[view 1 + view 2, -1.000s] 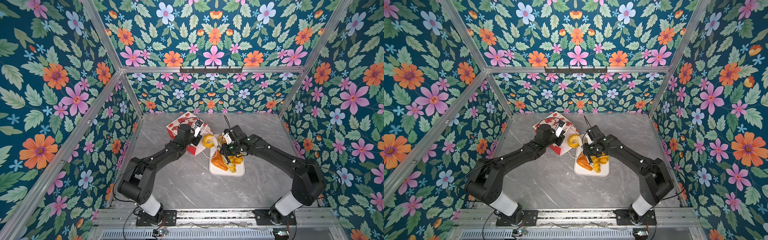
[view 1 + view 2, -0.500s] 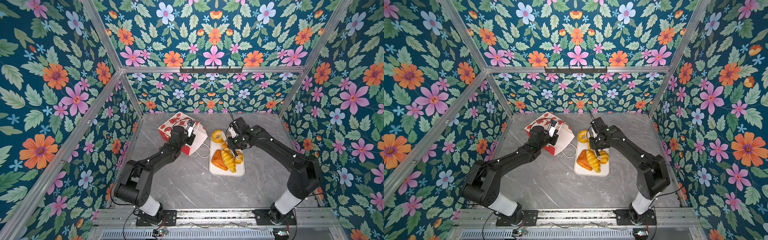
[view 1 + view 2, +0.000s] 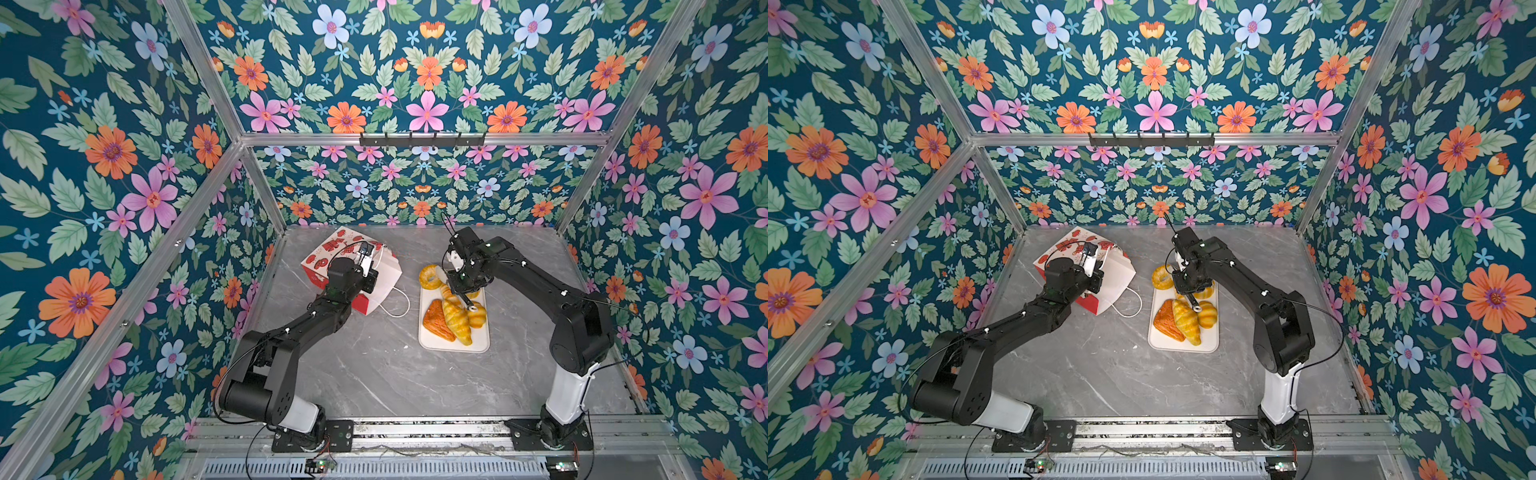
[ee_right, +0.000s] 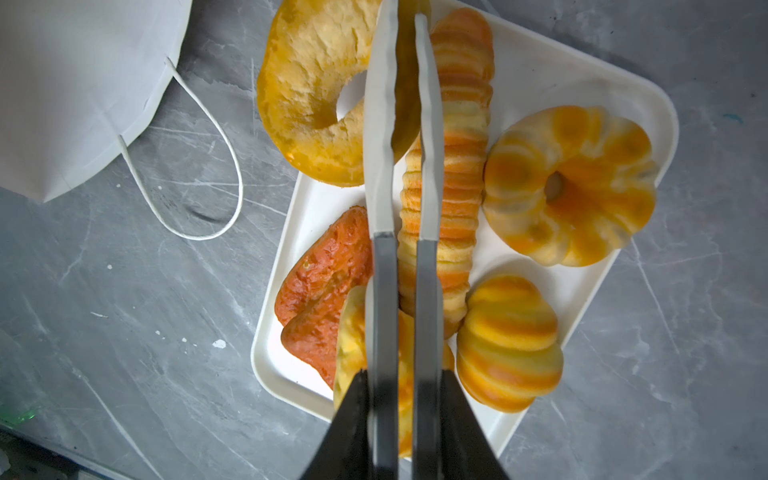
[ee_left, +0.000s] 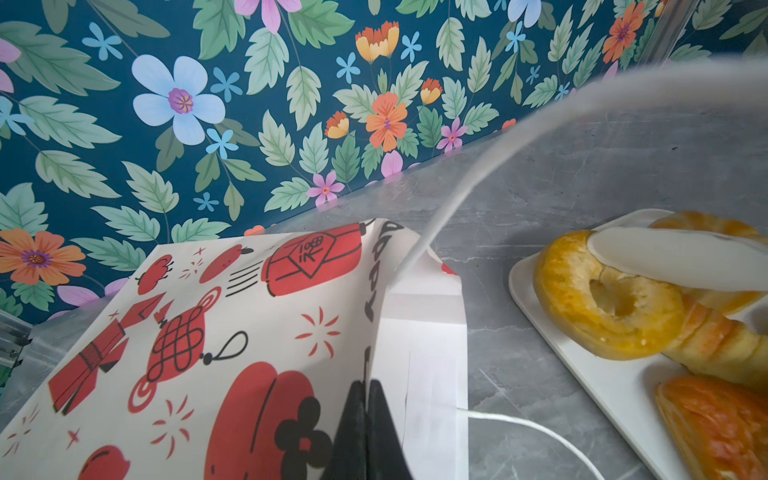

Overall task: Take the fake bread out of the paper bag
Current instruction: 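Carry the yellow ring bread over the tray with the right tongs, then lower the yellow ring bread onto the tray and open the right tongs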

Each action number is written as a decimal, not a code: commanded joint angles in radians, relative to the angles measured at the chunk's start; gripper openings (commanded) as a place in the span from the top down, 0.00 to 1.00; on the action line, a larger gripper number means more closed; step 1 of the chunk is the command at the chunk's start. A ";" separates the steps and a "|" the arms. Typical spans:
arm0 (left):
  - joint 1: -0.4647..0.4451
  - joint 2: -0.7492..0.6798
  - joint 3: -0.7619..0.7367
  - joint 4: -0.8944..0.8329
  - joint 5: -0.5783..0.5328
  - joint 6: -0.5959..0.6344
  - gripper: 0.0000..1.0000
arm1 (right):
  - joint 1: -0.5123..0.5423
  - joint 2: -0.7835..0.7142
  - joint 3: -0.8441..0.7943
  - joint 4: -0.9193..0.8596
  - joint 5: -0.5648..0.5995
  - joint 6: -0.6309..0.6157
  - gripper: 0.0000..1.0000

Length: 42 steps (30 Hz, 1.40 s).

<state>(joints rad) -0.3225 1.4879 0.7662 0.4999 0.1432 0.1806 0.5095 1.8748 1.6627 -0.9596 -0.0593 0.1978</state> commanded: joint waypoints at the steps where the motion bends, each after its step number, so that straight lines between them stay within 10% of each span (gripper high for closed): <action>1: 0.007 -0.004 -0.003 0.047 0.018 -0.019 1.00 | 0.002 0.013 0.007 -0.034 0.024 -0.027 1.00; 21: 0.017 0.006 -0.003 0.062 0.044 -0.032 1.00 | 0.026 -0.005 -0.035 -0.040 0.115 -0.031 1.00; 27: 0.017 -0.001 -0.007 0.059 0.043 -0.033 1.00 | 0.026 -0.046 -0.074 -0.007 0.090 -0.008 0.77; 42: 0.017 -0.005 -0.018 0.062 0.044 -0.035 1.00 | 0.023 -0.086 -0.116 0.047 0.065 0.022 0.63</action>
<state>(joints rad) -0.3069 1.4883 0.7502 0.5285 0.1822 0.1566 0.5320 1.7912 1.5482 -0.9356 0.0132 0.2073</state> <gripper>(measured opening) 0.050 0.366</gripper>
